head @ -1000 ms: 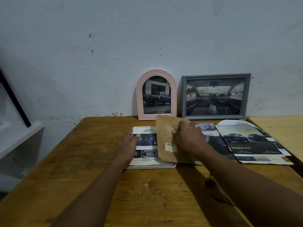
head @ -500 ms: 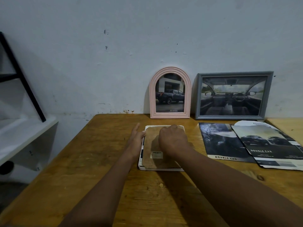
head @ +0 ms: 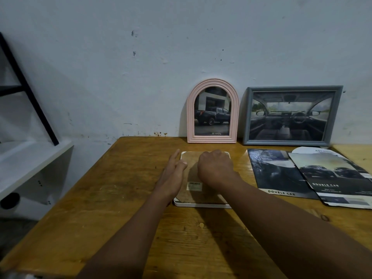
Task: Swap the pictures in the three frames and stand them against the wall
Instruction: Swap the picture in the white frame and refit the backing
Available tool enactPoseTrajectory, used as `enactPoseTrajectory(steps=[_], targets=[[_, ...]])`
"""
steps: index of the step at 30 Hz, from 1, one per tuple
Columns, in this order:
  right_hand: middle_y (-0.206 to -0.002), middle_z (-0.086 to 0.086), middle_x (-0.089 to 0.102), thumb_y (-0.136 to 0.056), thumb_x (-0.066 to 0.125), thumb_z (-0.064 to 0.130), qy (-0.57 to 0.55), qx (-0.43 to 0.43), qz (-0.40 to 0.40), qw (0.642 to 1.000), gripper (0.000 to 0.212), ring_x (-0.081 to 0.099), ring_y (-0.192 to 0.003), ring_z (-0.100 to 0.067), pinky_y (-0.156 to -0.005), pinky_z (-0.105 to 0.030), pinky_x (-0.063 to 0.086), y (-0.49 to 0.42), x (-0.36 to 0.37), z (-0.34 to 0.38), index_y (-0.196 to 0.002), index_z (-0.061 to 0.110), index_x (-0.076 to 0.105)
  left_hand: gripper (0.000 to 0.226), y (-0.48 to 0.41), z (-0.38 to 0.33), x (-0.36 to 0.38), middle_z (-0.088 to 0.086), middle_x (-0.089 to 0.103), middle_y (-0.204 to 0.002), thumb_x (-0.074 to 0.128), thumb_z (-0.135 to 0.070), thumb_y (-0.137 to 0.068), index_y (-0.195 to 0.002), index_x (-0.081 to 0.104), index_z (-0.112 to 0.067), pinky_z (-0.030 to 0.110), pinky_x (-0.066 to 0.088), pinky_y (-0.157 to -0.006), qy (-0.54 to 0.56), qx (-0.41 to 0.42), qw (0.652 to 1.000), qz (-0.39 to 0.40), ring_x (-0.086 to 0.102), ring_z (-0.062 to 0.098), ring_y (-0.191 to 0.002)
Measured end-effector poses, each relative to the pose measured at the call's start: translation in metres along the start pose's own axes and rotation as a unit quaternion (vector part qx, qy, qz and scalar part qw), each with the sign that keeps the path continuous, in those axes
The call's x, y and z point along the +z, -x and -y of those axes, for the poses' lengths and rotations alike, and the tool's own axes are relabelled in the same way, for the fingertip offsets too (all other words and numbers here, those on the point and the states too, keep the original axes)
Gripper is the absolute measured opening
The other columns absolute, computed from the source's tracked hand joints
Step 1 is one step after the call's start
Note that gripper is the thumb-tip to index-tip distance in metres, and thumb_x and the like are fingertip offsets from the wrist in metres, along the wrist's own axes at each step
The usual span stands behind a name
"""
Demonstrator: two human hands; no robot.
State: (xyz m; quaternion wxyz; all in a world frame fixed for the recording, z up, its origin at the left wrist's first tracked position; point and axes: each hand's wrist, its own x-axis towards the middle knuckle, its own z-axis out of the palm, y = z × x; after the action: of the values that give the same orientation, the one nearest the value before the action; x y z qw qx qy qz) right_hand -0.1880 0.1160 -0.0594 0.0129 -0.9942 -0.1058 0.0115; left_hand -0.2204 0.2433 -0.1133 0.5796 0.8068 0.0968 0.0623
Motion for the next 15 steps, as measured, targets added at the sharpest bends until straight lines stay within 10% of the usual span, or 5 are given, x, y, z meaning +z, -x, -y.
enactPoseTrajectory(steps=[6, 15], targets=[[-0.128, -0.019, 0.054, -0.089, 0.066, 0.036, 0.007, 0.006, -0.009, 1.0, 0.056, 0.055, -0.114, -0.037, -0.091, -0.046, 0.052, -0.004, 0.013, 0.004, -0.135, 0.009, 0.05, 0.053, 0.001, 0.006, 0.003, -0.004, 0.04, -0.158, 0.037, -0.04, -0.106, -0.158, 0.025, -0.04, 0.037, 0.031, -0.106, -0.092, 0.024, 0.995, -0.003, 0.04, 0.022, -0.141], [-0.148, -0.018, 0.038, -0.083, 0.058, 0.065, -0.077, 0.026, 0.004, 0.997, 0.079, 0.033, -0.136, -0.042, -0.104, -0.055, 0.038, -0.004, 0.018, -0.025, -0.144, 0.018, 0.038, 0.063, 0.013, 0.022, 0.011, 0.001, 0.028, -0.166, 0.033, -0.052, -0.104, -0.161, 0.017, -0.031, 0.044, 0.014, -0.125, -0.303, 0.128, 0.944, 0.016, 0.025, 0.021, -0.151]])
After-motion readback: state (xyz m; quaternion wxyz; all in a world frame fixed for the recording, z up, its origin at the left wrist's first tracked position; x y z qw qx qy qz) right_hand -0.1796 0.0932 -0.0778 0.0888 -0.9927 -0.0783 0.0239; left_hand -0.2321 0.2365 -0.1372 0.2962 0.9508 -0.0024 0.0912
